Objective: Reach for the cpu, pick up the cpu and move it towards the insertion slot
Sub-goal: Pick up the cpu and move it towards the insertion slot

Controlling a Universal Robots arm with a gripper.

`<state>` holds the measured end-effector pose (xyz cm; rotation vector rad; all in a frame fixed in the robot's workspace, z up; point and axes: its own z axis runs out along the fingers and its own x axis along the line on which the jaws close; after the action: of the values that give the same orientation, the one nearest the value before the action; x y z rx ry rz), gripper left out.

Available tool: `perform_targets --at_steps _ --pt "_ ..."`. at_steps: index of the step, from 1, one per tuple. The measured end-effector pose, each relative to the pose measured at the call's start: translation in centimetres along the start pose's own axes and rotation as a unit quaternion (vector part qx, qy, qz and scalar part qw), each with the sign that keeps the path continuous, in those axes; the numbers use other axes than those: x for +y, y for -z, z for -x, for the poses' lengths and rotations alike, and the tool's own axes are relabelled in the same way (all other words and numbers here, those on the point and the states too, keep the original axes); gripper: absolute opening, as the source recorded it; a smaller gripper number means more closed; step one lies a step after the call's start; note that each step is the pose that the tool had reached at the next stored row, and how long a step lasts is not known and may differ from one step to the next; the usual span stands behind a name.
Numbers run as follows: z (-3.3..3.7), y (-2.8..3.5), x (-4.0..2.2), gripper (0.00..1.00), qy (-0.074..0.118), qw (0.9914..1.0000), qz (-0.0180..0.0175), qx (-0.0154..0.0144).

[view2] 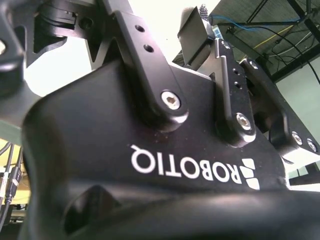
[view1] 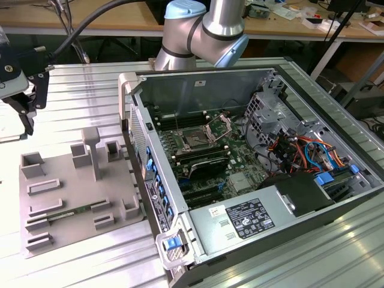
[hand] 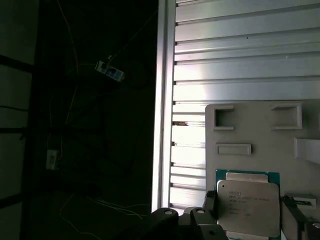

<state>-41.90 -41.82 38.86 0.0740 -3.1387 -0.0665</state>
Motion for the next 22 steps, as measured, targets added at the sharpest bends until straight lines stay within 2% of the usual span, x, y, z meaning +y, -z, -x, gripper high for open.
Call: perform_targets --at_steps 22 --pt "0.00 1.25 0.05 0.55 0.000 1.00000 0.0000 0.0000"
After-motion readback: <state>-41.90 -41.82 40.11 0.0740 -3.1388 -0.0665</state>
